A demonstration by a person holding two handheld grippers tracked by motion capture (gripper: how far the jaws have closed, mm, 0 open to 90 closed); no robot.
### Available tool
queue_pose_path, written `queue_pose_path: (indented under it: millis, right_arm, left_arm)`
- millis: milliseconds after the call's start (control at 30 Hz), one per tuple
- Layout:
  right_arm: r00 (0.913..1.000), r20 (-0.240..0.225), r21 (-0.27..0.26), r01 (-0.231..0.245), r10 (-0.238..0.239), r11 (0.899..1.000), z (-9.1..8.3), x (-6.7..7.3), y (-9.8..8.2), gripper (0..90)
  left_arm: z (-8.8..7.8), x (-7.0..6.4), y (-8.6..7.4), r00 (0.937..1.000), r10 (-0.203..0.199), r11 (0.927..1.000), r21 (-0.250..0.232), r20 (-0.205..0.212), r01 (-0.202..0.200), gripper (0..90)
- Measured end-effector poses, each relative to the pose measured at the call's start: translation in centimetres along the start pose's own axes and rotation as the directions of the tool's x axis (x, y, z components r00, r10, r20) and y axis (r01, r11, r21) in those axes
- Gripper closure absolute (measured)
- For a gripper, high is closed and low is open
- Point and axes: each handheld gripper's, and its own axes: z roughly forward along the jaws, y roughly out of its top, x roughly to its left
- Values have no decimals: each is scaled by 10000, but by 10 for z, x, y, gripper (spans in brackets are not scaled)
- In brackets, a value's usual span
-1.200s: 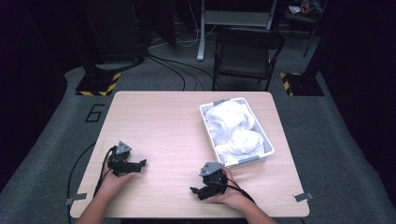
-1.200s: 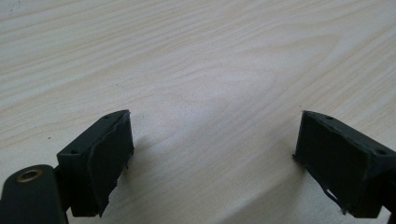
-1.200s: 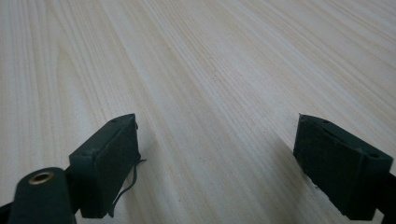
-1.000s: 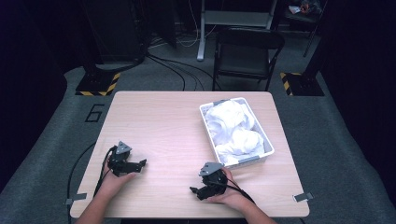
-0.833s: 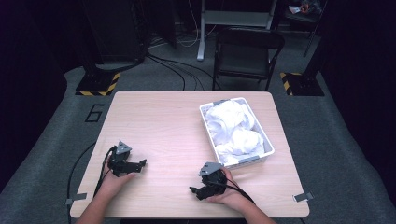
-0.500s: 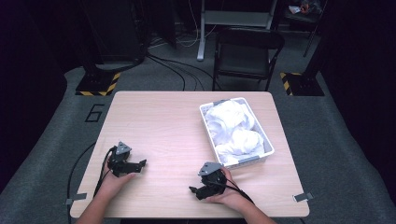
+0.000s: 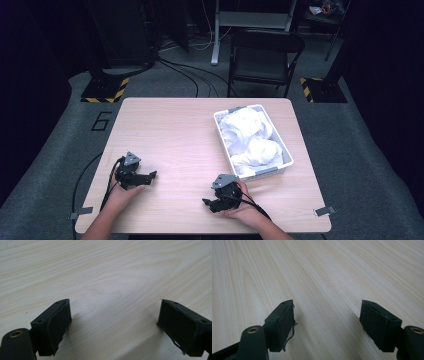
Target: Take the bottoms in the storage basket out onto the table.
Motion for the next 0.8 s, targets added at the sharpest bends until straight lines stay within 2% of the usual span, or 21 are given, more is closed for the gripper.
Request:
queue_pose_path:
  millis: [100,133,233,267,400,433,467,533,600,700,733,800]
  right_arm:
    - [9999,-35,140,-96,97,9999,-1,1,1,287]
    - [9994,-307,182,140,-134,9997,-2,1,2,300]
    - [9992,-375,229,126,-117,9997,-3,2,4,296]
    - [9993,-376,257,-72,81,9996,-5,5,7,284]
    - [9989,-469,70,-91,94,9999,-10,9,10,230]
    - [9981,-606,81,153,-148,9998,-12,9,10,208]
    - [9981,-610,131,20,-12,9999,-13,11,11,192]
    - [9965,-791,148,285,-273,9995,-16,14,12,143]
    - [9966,-752,127,352,-342,9993,-17,15,13,142]
    - [9962,-847,129,217,-205,9997,-20,16,15,141]
    - [9957,-924,50,1,4,10000,-21,16,16,140]
    - [9945,-1042,2,96,-95,10000,-24,15,18,136]
  left_arm:
    - [0,0,0,10000,42,10000,9,16,-42,109]
    - [0,0,0,10000,42,10000,11,17,-42,109]
    - [0,0,0,10000,8,10000,5,8,-8,109]
    - [0,0,0,10000,46,10000,12,17,-46,109]
    - [0,0,0,10000,12,10000,3,6,-12,109]
    - [0,0,0,10000,44,10000,12,16,-44,109]
    - [0,0,0,10000,38,10000,9,17,-38,109]
    - [0,0,0,10000,41,10000,9,17,-41,109]
    - [0,0,0,10000,43,10000,10,17,-43,109]
    - [0,0,0,10000,46,10000,13,16,-46,109]
    - [0,0,0,10000,38,10000,11,31,-38,109]
    - [0,0,0,10000,38,10000,12,36,-38,109]
